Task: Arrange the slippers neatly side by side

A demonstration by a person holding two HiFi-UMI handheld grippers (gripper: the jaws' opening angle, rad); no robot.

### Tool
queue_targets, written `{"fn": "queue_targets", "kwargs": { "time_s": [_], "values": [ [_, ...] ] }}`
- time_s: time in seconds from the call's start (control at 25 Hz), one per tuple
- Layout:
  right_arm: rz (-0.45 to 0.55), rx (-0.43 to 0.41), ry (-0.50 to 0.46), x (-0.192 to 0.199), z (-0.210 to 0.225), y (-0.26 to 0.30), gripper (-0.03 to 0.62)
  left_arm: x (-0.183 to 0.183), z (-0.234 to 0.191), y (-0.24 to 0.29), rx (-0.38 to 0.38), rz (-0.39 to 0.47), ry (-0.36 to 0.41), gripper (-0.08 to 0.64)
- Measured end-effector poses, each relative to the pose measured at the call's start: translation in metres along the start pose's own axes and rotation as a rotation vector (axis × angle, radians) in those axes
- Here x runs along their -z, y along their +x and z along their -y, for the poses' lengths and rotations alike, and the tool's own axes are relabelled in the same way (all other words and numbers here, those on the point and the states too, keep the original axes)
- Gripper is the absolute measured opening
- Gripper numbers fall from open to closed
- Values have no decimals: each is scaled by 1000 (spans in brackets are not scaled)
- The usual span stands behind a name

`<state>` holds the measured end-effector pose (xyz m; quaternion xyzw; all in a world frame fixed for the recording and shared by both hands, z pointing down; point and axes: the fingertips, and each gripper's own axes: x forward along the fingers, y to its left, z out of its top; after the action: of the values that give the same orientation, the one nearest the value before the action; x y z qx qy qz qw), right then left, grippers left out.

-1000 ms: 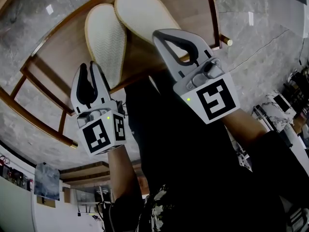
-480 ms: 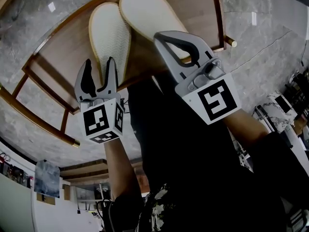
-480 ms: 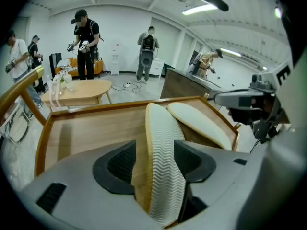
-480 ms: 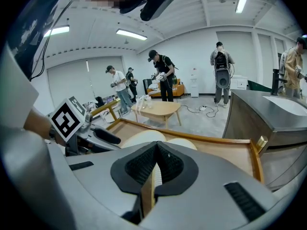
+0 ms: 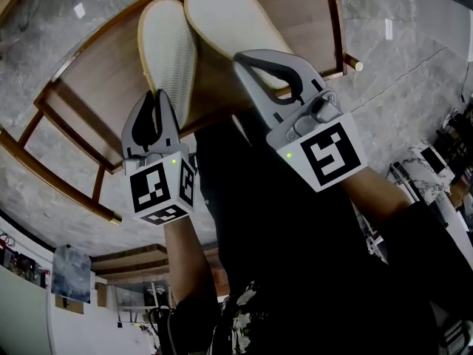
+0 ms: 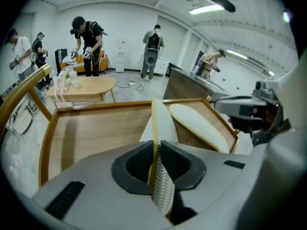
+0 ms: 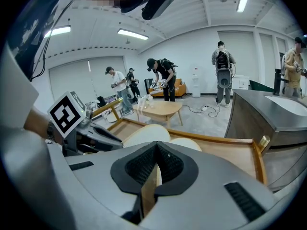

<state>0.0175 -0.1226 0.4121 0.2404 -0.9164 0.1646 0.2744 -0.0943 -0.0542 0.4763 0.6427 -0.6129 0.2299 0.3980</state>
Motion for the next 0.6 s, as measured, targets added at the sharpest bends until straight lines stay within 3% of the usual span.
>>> {"fn": "queue_targets", "kwargs": {
  "time_s": [0.2,0.6],
  "values": [
    [3,-10,-6,-2,-7,1,-3,-13,5,-11,-6,68,-35,29],
    [11,-32,-22,-5,-15,-2,-3,-16,-3,-30,-60,111,-81,23]
  ]
}}
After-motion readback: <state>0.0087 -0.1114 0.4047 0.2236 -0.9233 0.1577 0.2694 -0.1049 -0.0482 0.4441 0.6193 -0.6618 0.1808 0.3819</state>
